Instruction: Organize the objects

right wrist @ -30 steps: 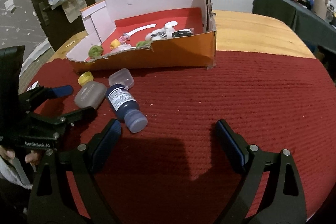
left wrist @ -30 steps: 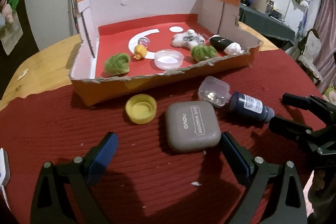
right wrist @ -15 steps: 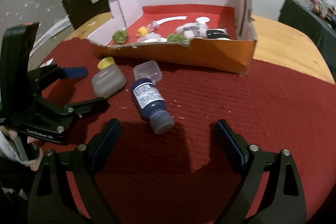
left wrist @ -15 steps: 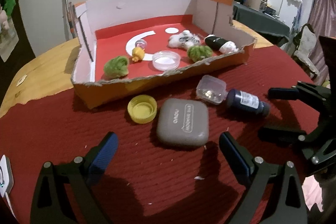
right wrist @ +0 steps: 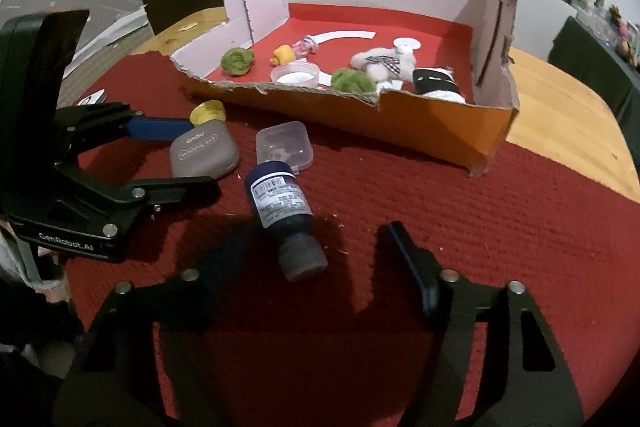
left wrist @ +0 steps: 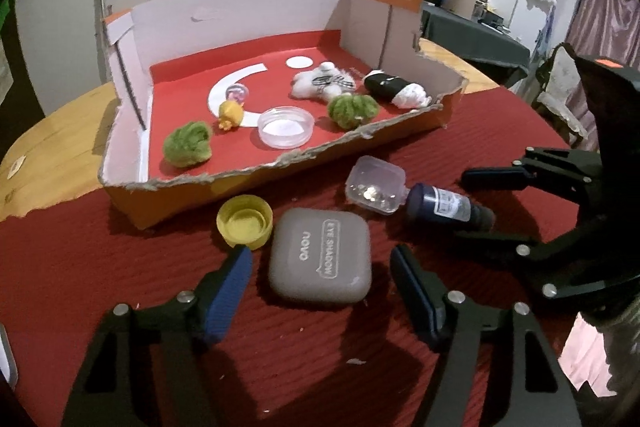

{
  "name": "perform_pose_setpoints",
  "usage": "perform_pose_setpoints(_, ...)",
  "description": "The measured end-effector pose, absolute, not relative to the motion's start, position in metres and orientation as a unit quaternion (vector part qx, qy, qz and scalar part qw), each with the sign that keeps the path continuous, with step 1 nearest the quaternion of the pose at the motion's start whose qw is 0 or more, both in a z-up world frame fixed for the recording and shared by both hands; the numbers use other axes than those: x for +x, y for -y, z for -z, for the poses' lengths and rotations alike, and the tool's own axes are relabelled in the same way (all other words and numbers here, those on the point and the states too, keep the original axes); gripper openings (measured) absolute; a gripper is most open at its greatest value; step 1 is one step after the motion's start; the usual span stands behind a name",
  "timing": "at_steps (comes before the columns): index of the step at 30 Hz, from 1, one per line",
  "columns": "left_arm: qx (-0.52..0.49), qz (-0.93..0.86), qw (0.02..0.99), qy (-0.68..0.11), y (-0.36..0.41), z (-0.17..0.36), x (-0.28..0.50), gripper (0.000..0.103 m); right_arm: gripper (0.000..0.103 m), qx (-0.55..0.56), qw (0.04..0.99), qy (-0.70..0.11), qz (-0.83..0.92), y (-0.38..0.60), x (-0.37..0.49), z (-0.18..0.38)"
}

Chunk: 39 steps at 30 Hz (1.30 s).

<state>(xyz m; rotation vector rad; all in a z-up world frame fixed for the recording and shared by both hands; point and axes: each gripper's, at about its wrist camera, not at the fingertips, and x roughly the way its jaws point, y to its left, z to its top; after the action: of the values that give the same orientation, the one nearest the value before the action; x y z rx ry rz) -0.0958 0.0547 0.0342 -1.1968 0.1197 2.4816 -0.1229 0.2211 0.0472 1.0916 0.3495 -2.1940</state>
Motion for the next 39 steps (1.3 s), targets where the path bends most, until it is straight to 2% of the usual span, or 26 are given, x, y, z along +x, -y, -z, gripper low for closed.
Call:
perform_pose_setpoints(2,-0.425,-0.883,0.193,-0.049,-0.058,-0.034,-0.096,0.072,0.054,0.415,0.334,-0.136,0.835,-0.22,-0.123,-0.047)
perform_pose_setpoints(3,-0.424,-0.883,0.195,-0.051,-0.059,-0.034,-0.096,0.068,0.051,0.413,0.337,-0.137,0.835,-0.219,-0.123,-0.047)
perform_pose_setpoints(8,-0.42,-0.884,0.197,-0.062,-0.063,-0.03,-0.096,0.064,0.048,0.401,0.343,-0.164,0.833,-0.211,-0.121,-0.045)
perform_pose_setpoints(10,-0.415,-0.886,0.194,-0.065,-0.063,-0.03,-0.096,0.056,0.044,0.398,0.349,-0.166,0.832,-0.208,-0.122,-0.045)
perform_pose_setpoints(12,-0.412,-0.888,0.196,-0.064,-0.062,-0.03,-0.096,0.053,0.03,0.393,0.354,-0.171,0.831,-0.204,-0.12,-0.045)
perform_pose_setpoints(13,-0.412,-0.888,0.196,-0.061,-0.061,-0.03,-0.096,0.053,0.027,0.39,0.354,-0.173,0.832,-0.203,-0.119,-0.045)
perform_pose_setpoints(21,-0.406,-0.889,0.207,-0.032,-0.056,-0.039,-0.089,0.053,0.026,0.374,0.352,-0.145,0.846,-0.209,-0.112,-0.058)
perform_pose_setpoints(39,-0.367,-0.908,0.199,-0.022,-0.041,-0.07,-0.067,0.053,0.026,0.352,0.34,-0.123,0.863,-0.213,-0.1,-0.082)
